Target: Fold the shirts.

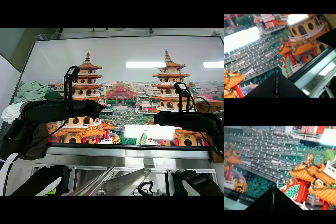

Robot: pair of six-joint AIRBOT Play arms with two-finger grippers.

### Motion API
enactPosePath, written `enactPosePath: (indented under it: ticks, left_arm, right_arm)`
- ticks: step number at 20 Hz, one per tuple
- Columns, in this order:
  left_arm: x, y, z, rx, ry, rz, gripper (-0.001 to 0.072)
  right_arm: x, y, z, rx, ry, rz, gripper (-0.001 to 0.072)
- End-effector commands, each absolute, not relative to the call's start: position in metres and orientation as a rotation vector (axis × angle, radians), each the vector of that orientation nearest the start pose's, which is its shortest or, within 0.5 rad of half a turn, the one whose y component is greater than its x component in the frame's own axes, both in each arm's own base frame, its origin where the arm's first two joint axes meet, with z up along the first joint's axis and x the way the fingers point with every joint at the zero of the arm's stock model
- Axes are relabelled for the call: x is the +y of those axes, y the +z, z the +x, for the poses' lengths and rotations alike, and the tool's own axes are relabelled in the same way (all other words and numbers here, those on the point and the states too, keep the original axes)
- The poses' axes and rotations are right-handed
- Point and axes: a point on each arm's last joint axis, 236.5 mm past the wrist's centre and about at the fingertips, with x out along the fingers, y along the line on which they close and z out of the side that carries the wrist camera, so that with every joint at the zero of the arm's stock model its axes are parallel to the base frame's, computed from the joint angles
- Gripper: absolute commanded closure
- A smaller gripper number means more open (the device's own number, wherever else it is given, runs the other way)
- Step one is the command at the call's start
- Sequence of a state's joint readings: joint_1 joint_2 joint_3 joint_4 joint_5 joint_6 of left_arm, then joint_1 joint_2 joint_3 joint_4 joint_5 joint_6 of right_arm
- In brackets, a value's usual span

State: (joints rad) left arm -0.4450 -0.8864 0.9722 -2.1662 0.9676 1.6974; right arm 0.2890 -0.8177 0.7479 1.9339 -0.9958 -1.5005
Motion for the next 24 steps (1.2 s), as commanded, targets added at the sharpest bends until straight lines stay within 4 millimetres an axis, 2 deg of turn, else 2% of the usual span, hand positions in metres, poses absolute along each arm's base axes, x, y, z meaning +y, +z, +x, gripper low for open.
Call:
enactPosePath:
  ticks: [1,13,14,15,17,19,21,22,23,24]
  left_arm:
    - [-0.253,0.134,0.275,0.919,-0.774,-0.224,0.0686]
    - [-0.255,0.136,0.273,0.927,-0.78,-0.248,0.0686]
    - [-0.264,0.144,0.276,0.892,-0.784,-0.277,0.0686]
    - [-0.252,0.157,0.291,0.847,-0.75,-0.237,0.0687]
    - [-0.207,0.163,0.314,0.869,-0.632,-0.096,0.0686]
    - [-0.135,0.175,0.35,0.867,-0.405,-0.034,0.0686]
    - [-0.046,0.181,0.386,0.843,-0.14,0.026,0.0686]
    - [0.003,0.178,0.399,0.857,-0.009,0.047,0.0594]
    - [0.042,0.17,0.406,0.88,0.088,0.048,0.0191]
    - [0.086,0.157,0.409,0.919,0.191,0.029,0.0018]
  right_arm:
    - [0.156,0.038,0.275,1.114,0.391,0.249,0.0697]
    - [0.159,0.039,0.275,1.115,0.398,0.265,0.0697]
    - [0.161,0.042,0.276,1.109,0.398,0.285,0.0697]
    - [0.171,0.056,0.278,1.091,0.425,0.334,0.0697]
    - [0.173,0.071,0.285,1.055,0.436,0.338,0.0696]
    - [0.174,0.084,0.29,1.025,0.443,0.338,0.0657]
    - [0.174,0.091,0.297,0.997,0.442,0.343,0.03]
    - [0.175,0.094,0.302,0.978,0.44,0.348,0.0244]
    - [0.175,0.096,0.306,0.965,0.437,0.352,0.0243]
    - [0.175,0.096,0.307,0.96,0.436,0.353,0.0243]
